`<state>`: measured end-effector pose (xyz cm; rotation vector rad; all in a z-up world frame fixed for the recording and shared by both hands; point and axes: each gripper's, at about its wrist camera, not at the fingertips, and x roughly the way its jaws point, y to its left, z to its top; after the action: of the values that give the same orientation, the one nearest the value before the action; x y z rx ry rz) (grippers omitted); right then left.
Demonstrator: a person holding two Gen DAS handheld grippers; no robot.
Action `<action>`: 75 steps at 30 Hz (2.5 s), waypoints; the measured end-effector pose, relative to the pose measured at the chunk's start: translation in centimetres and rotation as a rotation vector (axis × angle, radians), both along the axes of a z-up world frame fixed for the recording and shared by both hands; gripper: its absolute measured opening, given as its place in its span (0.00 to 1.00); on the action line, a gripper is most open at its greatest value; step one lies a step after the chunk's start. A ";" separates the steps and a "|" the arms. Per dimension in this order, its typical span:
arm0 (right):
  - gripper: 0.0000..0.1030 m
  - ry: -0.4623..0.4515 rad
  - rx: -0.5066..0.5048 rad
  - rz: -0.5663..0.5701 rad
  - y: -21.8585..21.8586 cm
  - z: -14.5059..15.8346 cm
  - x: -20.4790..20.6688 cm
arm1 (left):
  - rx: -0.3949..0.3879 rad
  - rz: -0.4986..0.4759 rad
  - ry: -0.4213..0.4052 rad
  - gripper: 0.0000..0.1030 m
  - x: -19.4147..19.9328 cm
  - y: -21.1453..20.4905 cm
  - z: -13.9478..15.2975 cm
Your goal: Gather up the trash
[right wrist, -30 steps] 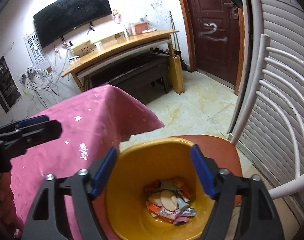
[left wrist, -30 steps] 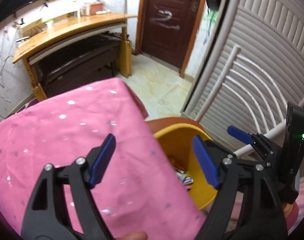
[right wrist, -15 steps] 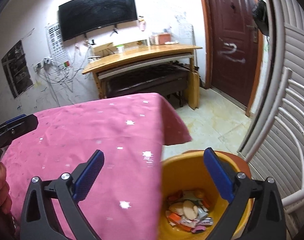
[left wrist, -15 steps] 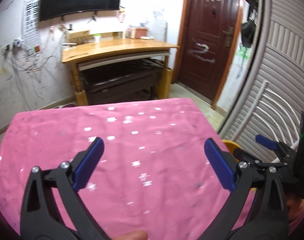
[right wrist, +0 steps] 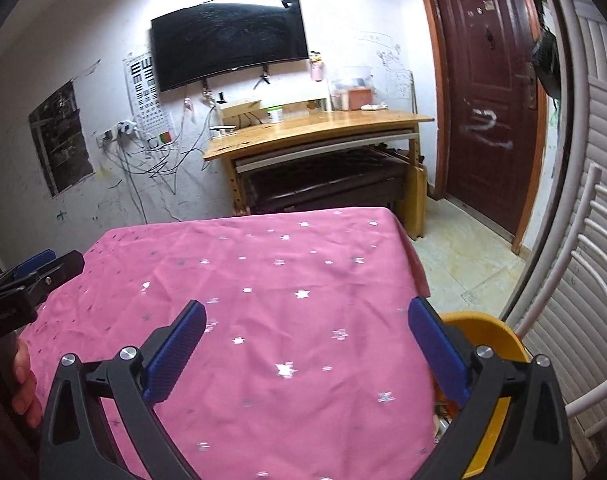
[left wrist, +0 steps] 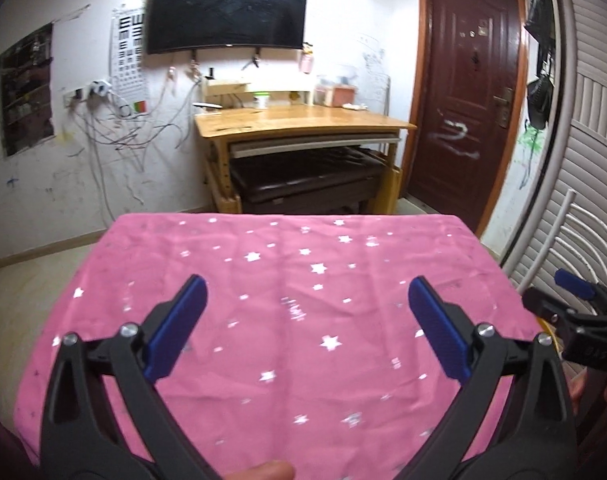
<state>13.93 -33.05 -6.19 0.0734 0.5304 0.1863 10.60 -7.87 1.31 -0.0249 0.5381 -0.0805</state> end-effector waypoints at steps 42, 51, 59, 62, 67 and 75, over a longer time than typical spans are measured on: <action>0.92 -0.039 -0.050 0.119 8.7 0.2 -3.9 | -0.032 0.063 -0.015 0.94 -4.9 7.6 -0.4; 0.92 -0.039 -0.054 0.123 8.9 0.3 -3.8 | -0.032 0.065 -0.014 0.94 -4.9 7.7 -0.4; 0.92 -0.039 -0.052 0.124 8.9 0.3 -3.8 | -0.031 0.069 -0.013 0.94 -4.9 7.8 -0.3; 0.92 -0.039 -0.055 0.127 9.0 0.2 -3.8 | -0.031 0.069 -0.012 0.94 -4.8 7.9 -0.4; 0.92 -0.037 -0.057 0.129 9.1 0.2 -3.8 | -0.030 0.070 -0.012 0.94 -4.7 7.9 -0.4; 0.92 -0.036 -0.056 0.131 9.1 0.2 -3.8 | -0.026 0.069 -0.013 0.94 -4.7 7.9 -0.4</action>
<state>10.12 -23.90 -5.98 -0.0190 0.5049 0.2995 5.89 0.04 0.89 -0.0687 0.5231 -0.0203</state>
